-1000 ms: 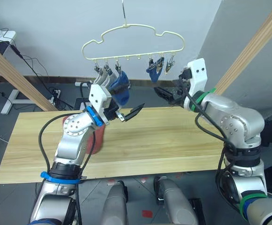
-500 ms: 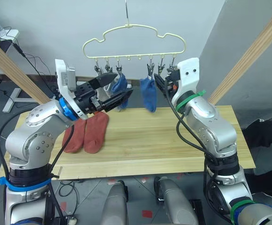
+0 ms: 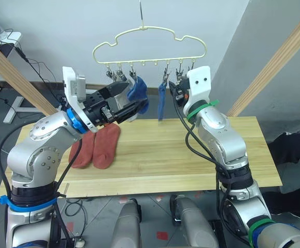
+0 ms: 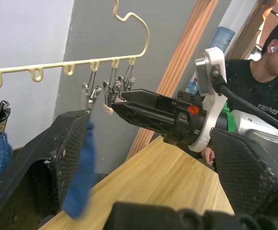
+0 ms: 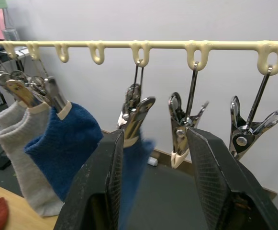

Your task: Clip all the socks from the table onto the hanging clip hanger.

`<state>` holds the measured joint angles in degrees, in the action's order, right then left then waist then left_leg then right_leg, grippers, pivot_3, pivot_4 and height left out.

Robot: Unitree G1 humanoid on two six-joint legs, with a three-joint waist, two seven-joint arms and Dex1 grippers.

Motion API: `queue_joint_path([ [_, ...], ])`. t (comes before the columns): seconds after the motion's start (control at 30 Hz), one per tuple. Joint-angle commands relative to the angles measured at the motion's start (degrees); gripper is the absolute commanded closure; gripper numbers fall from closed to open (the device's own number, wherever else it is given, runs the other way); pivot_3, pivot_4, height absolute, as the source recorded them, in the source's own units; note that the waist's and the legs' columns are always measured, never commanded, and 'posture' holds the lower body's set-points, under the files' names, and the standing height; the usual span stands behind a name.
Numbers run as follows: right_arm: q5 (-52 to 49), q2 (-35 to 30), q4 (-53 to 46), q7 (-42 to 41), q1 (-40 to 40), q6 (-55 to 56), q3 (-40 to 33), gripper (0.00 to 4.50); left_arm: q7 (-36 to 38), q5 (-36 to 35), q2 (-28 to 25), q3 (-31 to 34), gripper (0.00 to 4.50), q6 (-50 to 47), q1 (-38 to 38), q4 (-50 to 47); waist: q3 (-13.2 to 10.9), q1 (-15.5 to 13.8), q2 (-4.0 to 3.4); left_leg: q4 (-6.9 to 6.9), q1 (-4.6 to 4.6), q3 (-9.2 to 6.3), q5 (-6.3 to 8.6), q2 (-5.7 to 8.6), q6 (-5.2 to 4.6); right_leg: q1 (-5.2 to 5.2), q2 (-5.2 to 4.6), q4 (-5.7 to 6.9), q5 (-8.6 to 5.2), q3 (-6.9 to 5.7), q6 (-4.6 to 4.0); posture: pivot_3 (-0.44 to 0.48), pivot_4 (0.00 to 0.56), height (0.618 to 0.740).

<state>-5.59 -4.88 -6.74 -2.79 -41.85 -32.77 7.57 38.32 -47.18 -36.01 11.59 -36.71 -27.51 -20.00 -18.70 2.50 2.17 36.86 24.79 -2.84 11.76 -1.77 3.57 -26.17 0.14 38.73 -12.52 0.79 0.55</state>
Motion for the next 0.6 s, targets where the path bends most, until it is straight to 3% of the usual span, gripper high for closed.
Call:
queue_joint_path([
  [0.03, 1.0, 0.5, -0.1, 0.5, -1.3, 2.1, -1.6, 2.38, 0.4, 0.1, 0.0, 0.5, 0.0, 1.1, 0.1, -2.3, 0.0, -0.2, 0.0, 0.0, 0.0, 0.0, 0.0, 0.0, 0.0, 0.0, 0.0, 0.0, 0.0, 0.0, 0.0, 0.023, 0.3, 0.74],
  [0.6, 2.3, 2.2, 5.1, 1.9, -4.0, 4.7, -4.2, 2.38, -0.2, 0.4, 0.6, 0.2, 0.0, 0.8, 1.0, -4.0, 0.0, -0.7, 0.0, -0.03, 0.01, 0.01, 0.0, 0.03, 0.0, 0.01, -0.05, -0.06, 0.0, 0.0, 0.0, 0.031, 0.288, 0.74],
])
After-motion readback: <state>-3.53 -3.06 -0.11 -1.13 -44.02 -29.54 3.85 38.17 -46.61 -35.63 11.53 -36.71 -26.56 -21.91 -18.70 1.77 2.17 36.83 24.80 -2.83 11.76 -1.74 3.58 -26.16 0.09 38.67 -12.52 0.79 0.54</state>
